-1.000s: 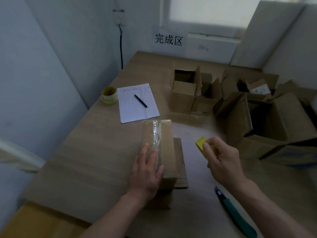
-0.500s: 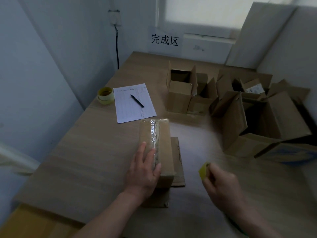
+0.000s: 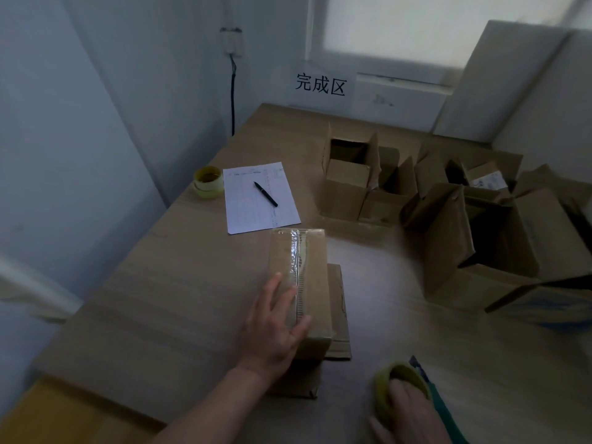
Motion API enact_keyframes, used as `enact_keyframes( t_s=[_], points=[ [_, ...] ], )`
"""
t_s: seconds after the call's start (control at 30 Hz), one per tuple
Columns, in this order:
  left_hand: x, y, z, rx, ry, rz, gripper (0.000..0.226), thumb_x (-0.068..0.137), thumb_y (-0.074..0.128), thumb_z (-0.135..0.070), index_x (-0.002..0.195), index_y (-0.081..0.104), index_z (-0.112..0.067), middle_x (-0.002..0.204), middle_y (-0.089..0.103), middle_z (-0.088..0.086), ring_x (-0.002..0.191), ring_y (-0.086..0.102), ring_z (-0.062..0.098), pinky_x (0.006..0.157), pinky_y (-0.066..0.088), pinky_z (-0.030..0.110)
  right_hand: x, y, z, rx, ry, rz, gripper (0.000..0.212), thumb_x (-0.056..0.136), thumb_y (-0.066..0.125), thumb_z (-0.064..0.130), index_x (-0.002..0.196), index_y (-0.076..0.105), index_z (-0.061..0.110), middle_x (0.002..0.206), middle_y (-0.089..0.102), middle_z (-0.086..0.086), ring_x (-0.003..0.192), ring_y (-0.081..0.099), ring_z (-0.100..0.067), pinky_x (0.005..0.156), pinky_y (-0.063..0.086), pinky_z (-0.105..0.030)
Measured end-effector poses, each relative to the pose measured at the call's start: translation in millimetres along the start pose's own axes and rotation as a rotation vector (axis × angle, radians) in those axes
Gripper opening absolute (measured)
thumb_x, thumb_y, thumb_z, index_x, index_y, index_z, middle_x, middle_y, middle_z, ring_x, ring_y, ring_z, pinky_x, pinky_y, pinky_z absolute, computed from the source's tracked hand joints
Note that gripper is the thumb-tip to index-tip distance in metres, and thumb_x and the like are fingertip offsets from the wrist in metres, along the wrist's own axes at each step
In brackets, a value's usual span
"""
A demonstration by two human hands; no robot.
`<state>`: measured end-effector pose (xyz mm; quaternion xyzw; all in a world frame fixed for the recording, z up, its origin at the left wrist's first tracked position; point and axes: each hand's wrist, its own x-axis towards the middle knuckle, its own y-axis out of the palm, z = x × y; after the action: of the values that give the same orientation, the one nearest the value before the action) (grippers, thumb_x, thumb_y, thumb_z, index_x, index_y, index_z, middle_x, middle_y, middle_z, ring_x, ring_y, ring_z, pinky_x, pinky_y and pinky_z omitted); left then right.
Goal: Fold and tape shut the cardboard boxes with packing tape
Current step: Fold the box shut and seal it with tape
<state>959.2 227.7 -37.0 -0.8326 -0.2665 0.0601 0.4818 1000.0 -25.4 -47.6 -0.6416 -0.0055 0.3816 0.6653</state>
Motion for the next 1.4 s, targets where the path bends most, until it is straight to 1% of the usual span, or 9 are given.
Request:
enact_keyframes(
  t_s=[0.07,0.17,0.4,0.6,0.73,0.9,1.0,1.17,1.4],
  points=[
    [-1.0,0.7,0.1,-0.052,-0.016,-0.04,0.06,0.086,0.045,-0.062,0.135,0.054,-0.028,0.154,0.031,-0.006,0.135,0.039,0.018,0.091,0.046,0.037,19.5,-18.8,-7.3,0.13,-0.039,-0.184,0.037,0.089,0.051,0.064,0.106,0.041,0.034,0.111,0.049,0.013,0.108,0.048,-0.004,0.093,0.037,-0.017],
    [-2.9,1.2,-2.6,-0.111,-0.029,-0.104,0.061,0.081,0.047,-0.063,0.127,0.062,-0.026,0.149,0.04,-0.003,0.129,0.047,0.018,0.086,0.046,0.031,33.4,-30.0,-3.6,0.156,0.019,-0.24,0.032,0.093,0.054,0.054,0.085,0.035,0.029,0.089,0.045,0.012,0.087,0.047,-0.007,0.074,0.038,-0.022],
    [-1.6,0.9,-4.9,-0.172,-0.019,-0.164,0.056,0.078,0.056,-0.055,0.117,0.069,-0.018,0.143,0.048,0.004,0.124,0.053,0.023,0.09,0.044,0.03,44.0,-14.6,-8.6,0.28,0.127,-0.132,0.023,0.091,0.063,0.033,0.074,0.048,0.027,0.071,0.055,0.009,0.064,0.051,-0.001,0.052,0.034,-0.018],
    [3.6,2.8,-5.6,-0.196,0.003,-0.194,0.054,0.078,0.058,-0.051,0.115,0.07,-0.014,0.14,0.051,0.007,0.122,0.056,0.025,0.094,0.048,0.034,45.7,-3.9,-20.3,0.321,0.19,-0.128,0.027,0.078,0.07,0.032,0.075,0.045,0.025,0.068,0.056,0.008,0.061,0.052,-0.004,0.056,0.044,-0.024],
    [6.4,4.7,-4.4,-0.177,0.024,-0.207,0.052,0.078,0.059,-0.05,0.113,0.071,-0.013,0.139,0.052,0.008,0.119,0.058,0.026,0.092,0.05,0.035,46.8,-8.1,-18.1,0.354,0.178,-0.088,0.033,0.079,0.074,0.045,0.082,0.045,0.029,0.077,0.059,0.011,0.068,0.053,-0.002,0.061,0.046,-0.024],
    [7.1,6.8,-3.0,-0.165,0.027,-0.193,0.05,0.082,0.057,-0.049,0.116,0.069,-0.015,0.141,0.05,0.007,0.122,0.055,0.026,0.091,0.052,0.037,57.9,-41.8,12.9,0.327,-0.123,-0.58,0.054,0.089,0.054,0.058,0.13,0.045,0.024,0.132,0.046,-0.005,0.115,0.045,-0.015,0.091,0.04,-0.03],
    [6.9,8.9,-4.1,-0.191,0.011,-0.211,0.044,0.088,0.052,-0.043,0.118,0.069,-0.016,0.142,0.05,0.006,0.123,0.054,0.026,0.095,0.051,0.04,76.1,-58.9,57.9,0.368,-0.354,-0.671,0.061,0.095,0.032,0.065,0.145,0.035,0.03,0.157,0.027,-0.01,0.143,0.028,-0.026,0.11,0.03,-0.042],
    [7.2,10.2,-5.0,-0.237,-0.022,-0.249,0.039,0.094,0.043,-0.034,0.12,0.069,-0.019,0.143,0.051,0.003,0.124,0.054,0.021,0.097,0.049,0.036,102.4,-47.6,89.5,0.373,-0.506,-0.629,0.059,0.099,0.031,0.055,0.132,0.061,0.017,0.148,0.043,-0.019,0.135,0.041,-0.038,0.104,0.044,-0.056],
    [7.1,14.7,-0.8,-0.137,0.055,-0.263,0.038,0.097,0.042,-0.029,0.122,0.067,-0.015,0.141,0.051,0.008,0.122,0.055,0.024,0.095,0.051,0.039,111.1,-65.3,71.4,0.489,-0.566,-0.544,0.036,0.095,0.046,0.046,0.117,0.066,0.025,0.139,0.05,0.0,0.125,0.048,-0.022,0.099,0.046,-0.039]
  ],
)
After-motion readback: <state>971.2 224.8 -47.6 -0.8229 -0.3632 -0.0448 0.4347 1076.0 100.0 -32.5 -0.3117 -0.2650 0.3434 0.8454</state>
